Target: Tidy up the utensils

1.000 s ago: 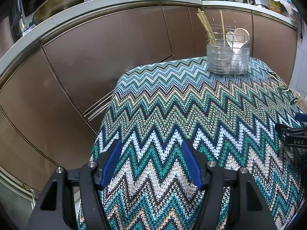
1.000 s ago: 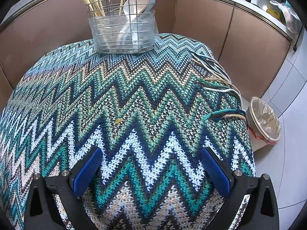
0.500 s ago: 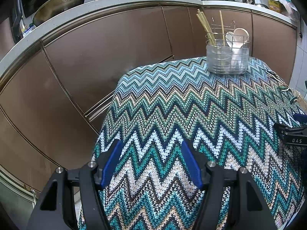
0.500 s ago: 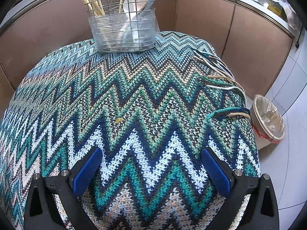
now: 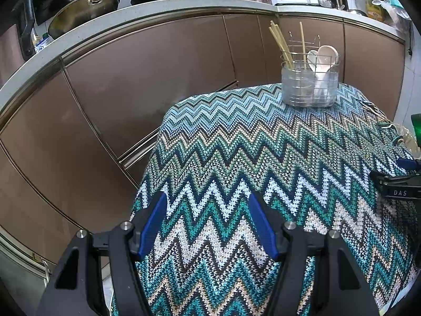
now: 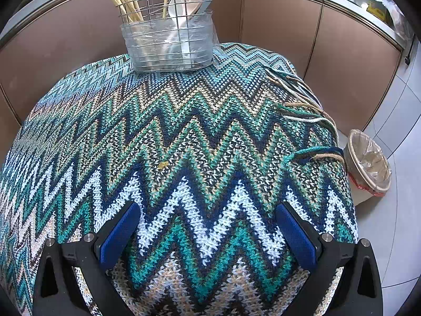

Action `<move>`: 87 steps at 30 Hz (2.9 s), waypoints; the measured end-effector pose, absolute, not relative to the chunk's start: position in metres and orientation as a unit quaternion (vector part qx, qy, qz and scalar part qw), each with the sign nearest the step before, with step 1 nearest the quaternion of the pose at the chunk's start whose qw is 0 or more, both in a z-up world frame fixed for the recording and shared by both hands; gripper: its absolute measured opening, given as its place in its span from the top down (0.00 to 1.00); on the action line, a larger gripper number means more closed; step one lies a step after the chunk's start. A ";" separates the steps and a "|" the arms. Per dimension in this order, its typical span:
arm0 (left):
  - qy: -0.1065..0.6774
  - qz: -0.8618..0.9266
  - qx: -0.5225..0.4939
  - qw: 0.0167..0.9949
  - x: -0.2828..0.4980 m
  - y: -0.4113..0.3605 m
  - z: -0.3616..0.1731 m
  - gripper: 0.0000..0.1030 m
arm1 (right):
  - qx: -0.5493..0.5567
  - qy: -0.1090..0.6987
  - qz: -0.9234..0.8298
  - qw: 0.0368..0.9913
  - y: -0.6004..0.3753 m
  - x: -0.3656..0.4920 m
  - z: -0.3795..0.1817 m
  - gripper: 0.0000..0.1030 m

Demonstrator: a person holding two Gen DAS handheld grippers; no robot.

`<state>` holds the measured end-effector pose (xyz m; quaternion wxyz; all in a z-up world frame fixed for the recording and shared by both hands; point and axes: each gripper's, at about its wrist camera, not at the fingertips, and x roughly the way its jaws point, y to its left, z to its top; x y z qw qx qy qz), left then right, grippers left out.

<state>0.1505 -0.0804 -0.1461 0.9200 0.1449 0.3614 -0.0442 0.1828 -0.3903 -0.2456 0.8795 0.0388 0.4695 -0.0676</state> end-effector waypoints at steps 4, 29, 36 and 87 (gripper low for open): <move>0.359 -0.045 0.144 0.921 0.149 -0.076 -0.143 0.39 | 0.039 0.470 -0.068 0.879 -0.391 0.183 -0.246 0.00; 0.376 -0.043 0.109 0.919 0.168 -0.042 -0.157 0.39 | 0.039 0.470 -0.067 0.879 -0.391 0.184 -0.246 0.00; 0.383 -0.046 0.098 0.917 0.179 -0.035 -0.164 0.39 | 0.039 0.470 -0.067 0.879 -0.391 0.184 -0.246 0.00; 0.383 -0.039 0.017 0.923 0.186 0.020 -0.172 0.39 | 0.040 0.470 -0.067 0.879 -0.391 0.183 -0.246 0.00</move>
